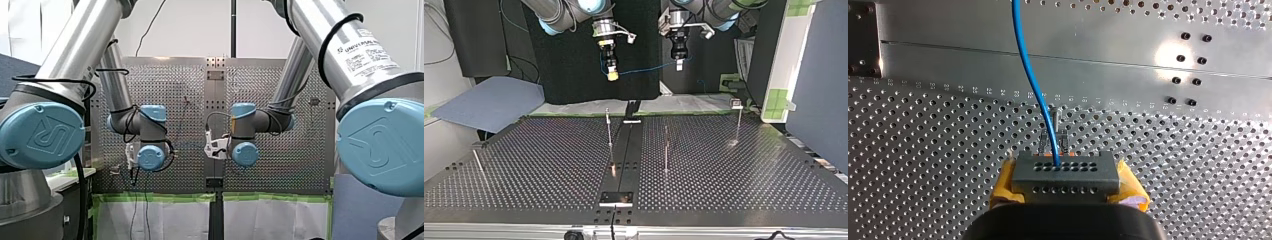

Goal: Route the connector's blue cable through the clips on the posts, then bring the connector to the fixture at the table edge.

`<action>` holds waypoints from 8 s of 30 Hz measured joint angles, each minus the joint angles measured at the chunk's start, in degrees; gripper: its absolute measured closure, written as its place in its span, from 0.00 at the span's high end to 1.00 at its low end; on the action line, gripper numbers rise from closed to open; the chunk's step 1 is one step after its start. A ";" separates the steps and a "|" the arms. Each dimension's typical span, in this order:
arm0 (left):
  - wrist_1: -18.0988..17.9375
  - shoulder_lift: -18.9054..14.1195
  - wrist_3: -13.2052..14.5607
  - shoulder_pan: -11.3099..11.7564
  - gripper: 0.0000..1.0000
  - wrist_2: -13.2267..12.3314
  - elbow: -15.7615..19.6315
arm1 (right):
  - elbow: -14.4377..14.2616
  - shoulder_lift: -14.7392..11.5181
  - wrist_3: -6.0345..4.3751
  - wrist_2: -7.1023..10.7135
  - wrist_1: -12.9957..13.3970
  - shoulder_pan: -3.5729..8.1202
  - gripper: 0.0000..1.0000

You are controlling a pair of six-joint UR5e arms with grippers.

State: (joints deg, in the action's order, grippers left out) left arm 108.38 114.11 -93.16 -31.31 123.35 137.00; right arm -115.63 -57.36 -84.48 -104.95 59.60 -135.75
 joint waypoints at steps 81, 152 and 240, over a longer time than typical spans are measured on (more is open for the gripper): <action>0.00 0.00 0.00 0.00 0.00 0.00 0.00 | 0.00 0.00 0.00 0.00 0.00 0.00 0.00; -4.30 4.38 3.57 1.56 0.00 -3.25 2.63 | 2.46 4.04 -2.92 -1.47 -3.95 -2.77 0.00; 21.22 -18.60 2.19 13.15 0.00 -7.56 -16.01 | 17.72 -10.19 -9.17 6.90 -25.44 5.71 0.00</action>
State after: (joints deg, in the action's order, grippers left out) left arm 129.60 95.51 -90.97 -18.16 115.79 120.99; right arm -97.91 -67.55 -93.65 -98.05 34.16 -130.04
